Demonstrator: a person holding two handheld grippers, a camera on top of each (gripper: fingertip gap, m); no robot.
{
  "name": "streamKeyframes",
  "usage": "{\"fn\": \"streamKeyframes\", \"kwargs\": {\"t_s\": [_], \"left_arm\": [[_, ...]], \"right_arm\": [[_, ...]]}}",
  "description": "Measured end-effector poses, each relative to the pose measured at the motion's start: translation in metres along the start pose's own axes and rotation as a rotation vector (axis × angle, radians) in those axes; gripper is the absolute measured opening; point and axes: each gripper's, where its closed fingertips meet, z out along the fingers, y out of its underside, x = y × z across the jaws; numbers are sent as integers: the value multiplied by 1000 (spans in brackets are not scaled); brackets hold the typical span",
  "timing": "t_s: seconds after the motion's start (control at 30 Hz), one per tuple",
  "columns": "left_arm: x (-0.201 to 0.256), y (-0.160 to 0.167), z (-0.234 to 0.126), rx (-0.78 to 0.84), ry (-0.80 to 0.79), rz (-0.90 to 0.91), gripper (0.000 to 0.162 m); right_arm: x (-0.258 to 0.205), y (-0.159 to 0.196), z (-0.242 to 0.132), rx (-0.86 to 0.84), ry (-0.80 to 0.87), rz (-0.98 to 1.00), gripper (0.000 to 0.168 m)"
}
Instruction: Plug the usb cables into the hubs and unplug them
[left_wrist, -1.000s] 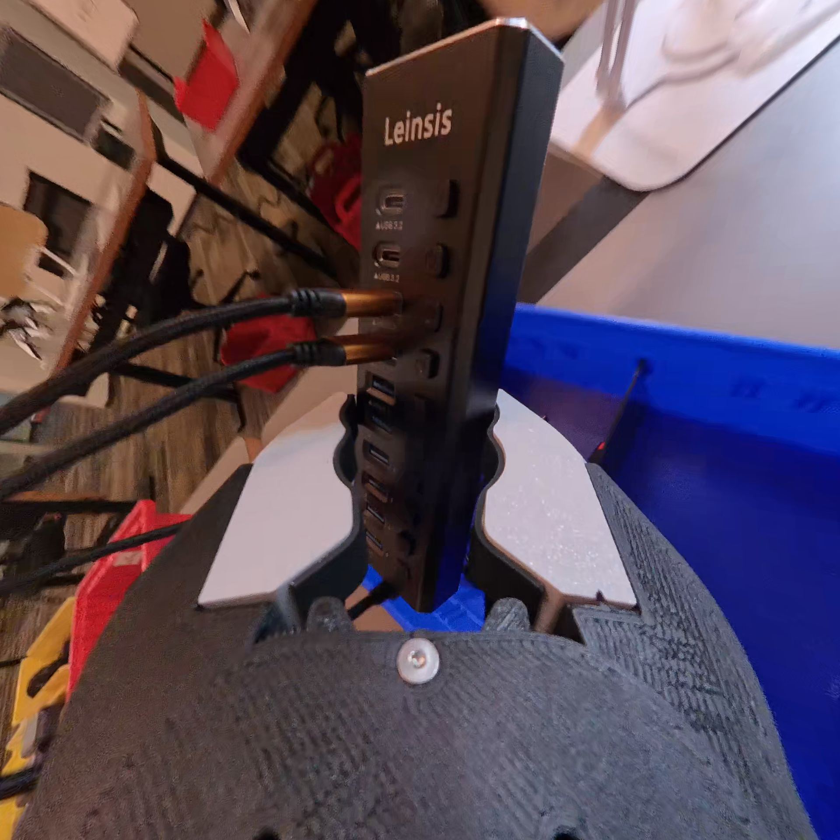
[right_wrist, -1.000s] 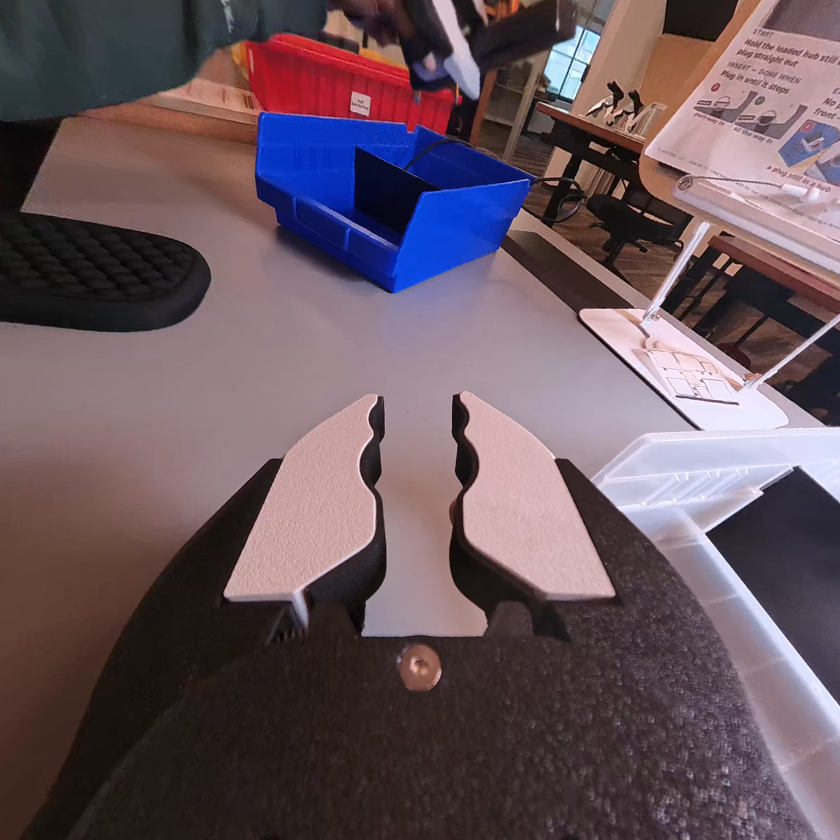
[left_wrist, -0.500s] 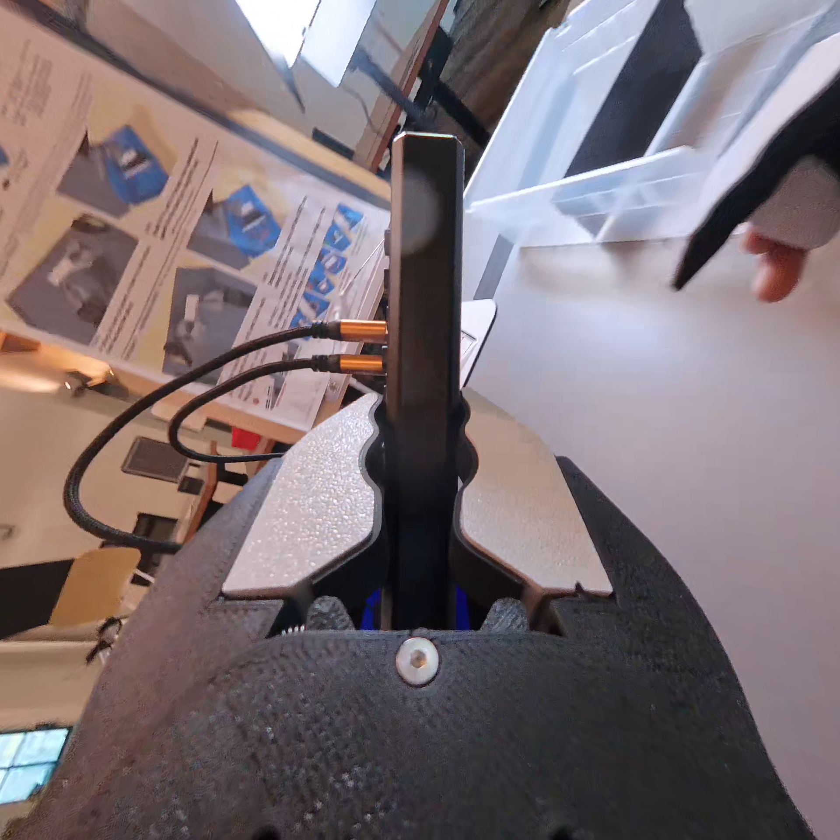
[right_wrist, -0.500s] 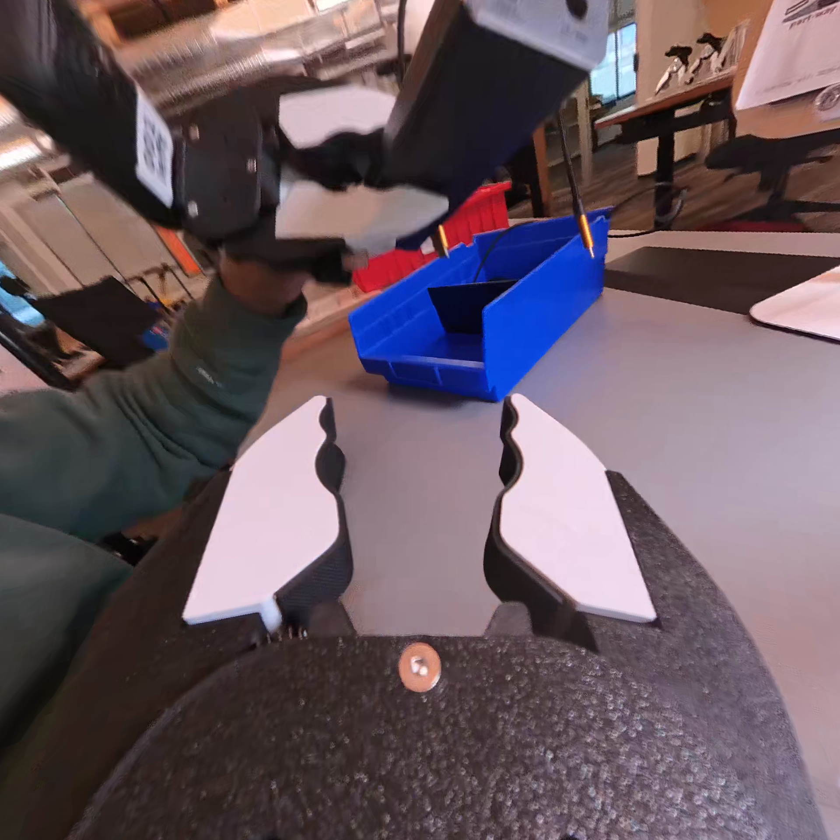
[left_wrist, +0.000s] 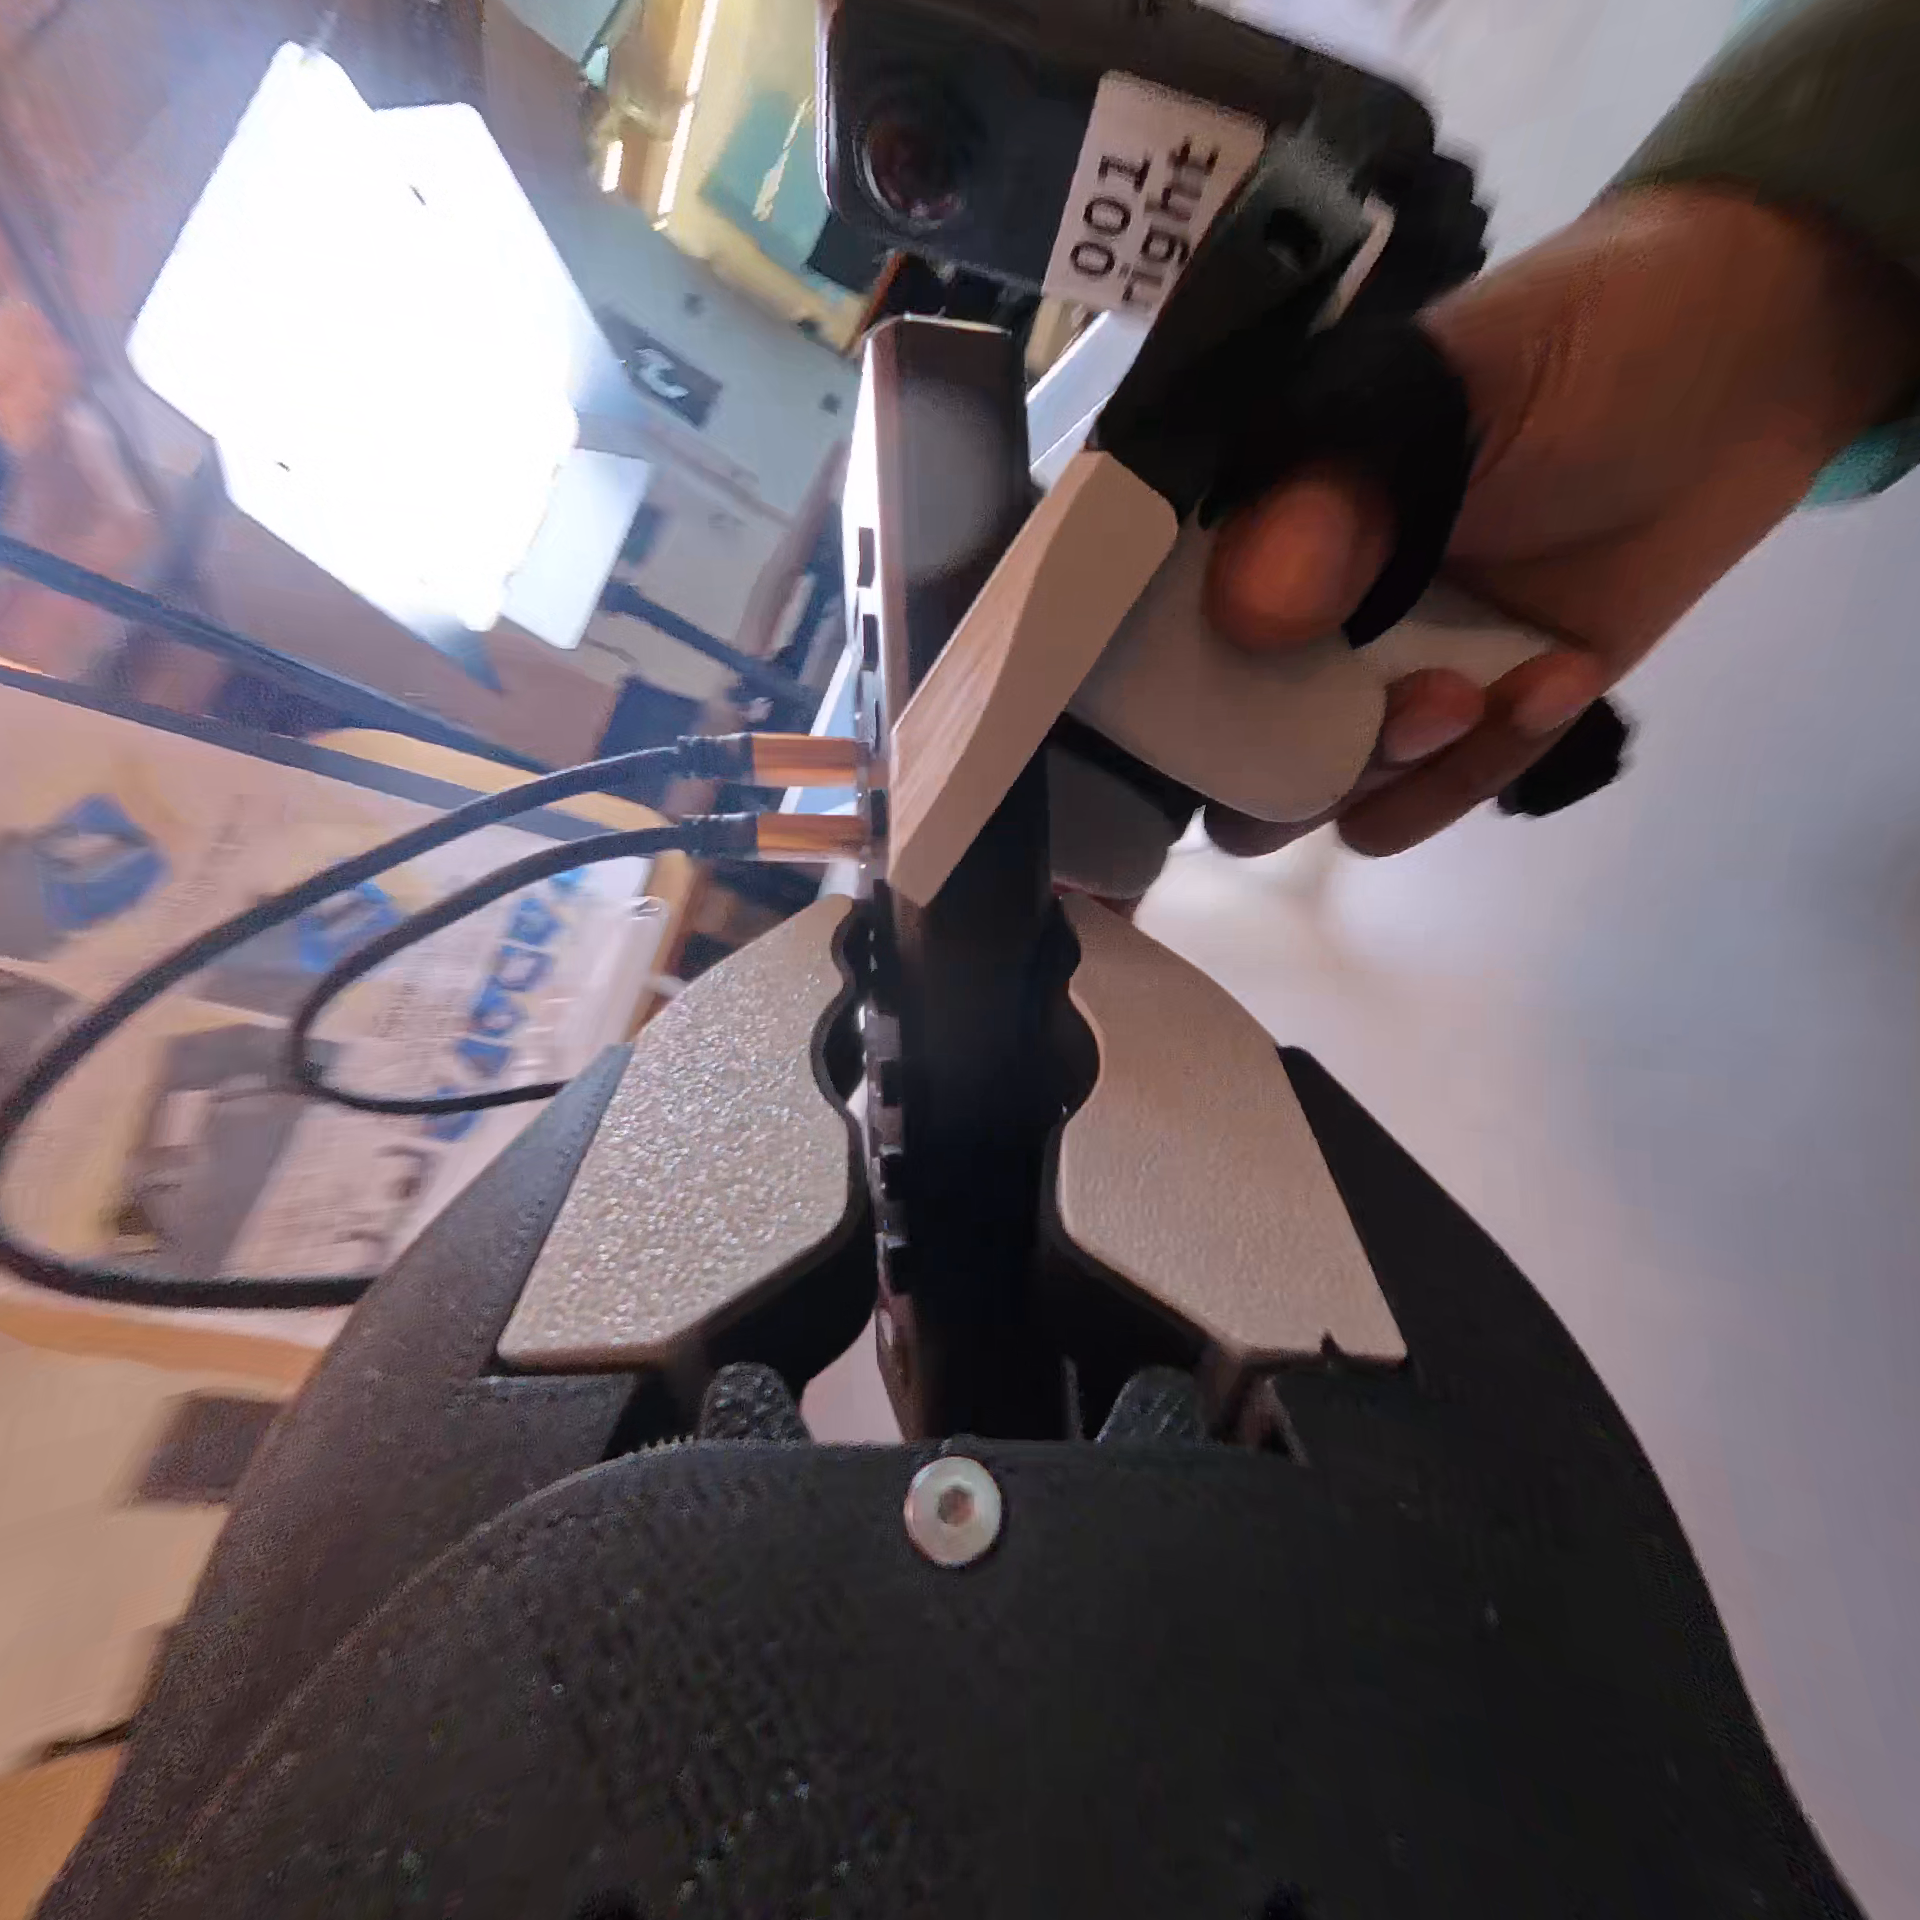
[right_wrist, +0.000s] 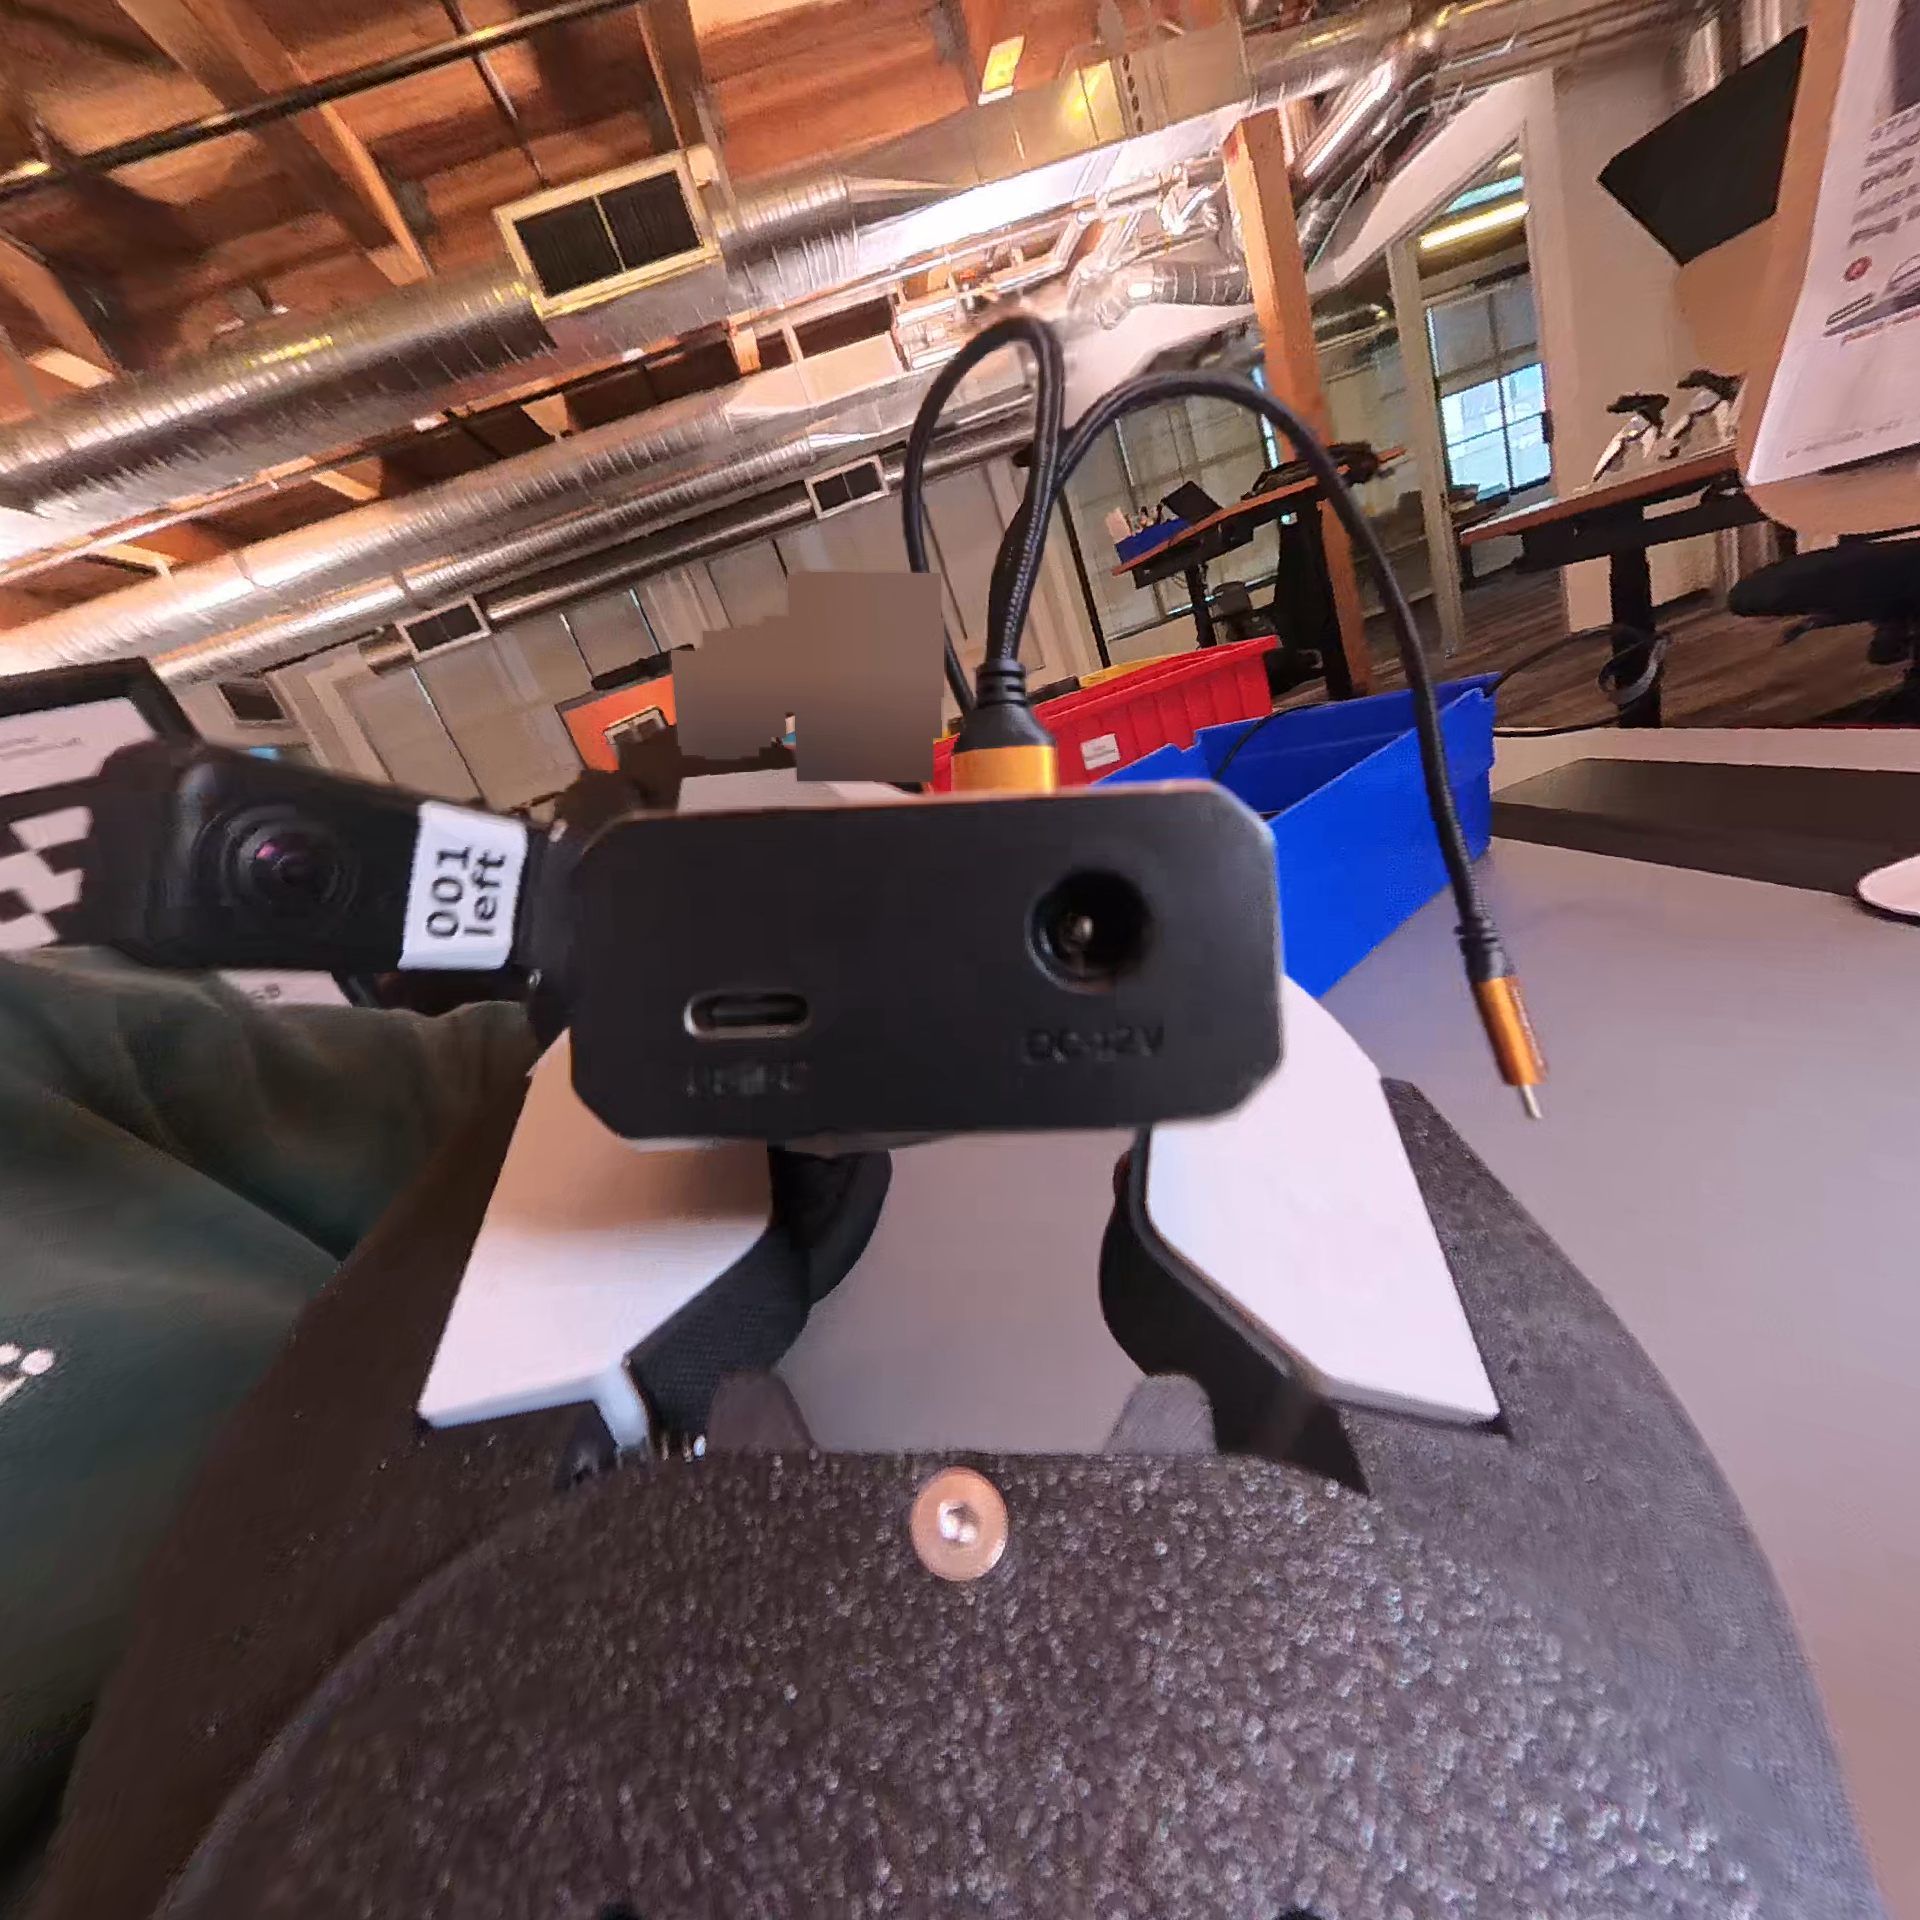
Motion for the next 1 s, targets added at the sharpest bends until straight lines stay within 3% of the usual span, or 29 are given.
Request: {"fn": "streamKeyframes", "kwargs": {"t_s": [0.03,0.1,0.17,0.27,0.43,0.63,0.8,1.0], "left_arm": [[6,-1,-3,38,77,-102,37],[9,-10,-15,154,236,-391,46],[-6,-16,-28,273,341,-690,43],[-8,-8,-30,296,457,-926,43],[-7,-13,-30,379,479,-982,34],[-9,-21,-31,447,475,-1004,38],[-9,-27,-35,487,465,-963,14],[-16,-36,-46,538,444,-916,12]], "right_arm": [[-2,0,0,-8,-17,-3,70],[-4,0,-1,-17,-43,-19,71],[-8,2,-2,-37,-74,-45,70],[-18,6,0,-79,-98,-125,70],[-32,9,3,-99,-130,-197,70],[-35,3,-1,-78,-142,-217,69],[-33,1,-2,-60,-119,-231,69],[-40,8,1,-103,-127,-280,68]]}}
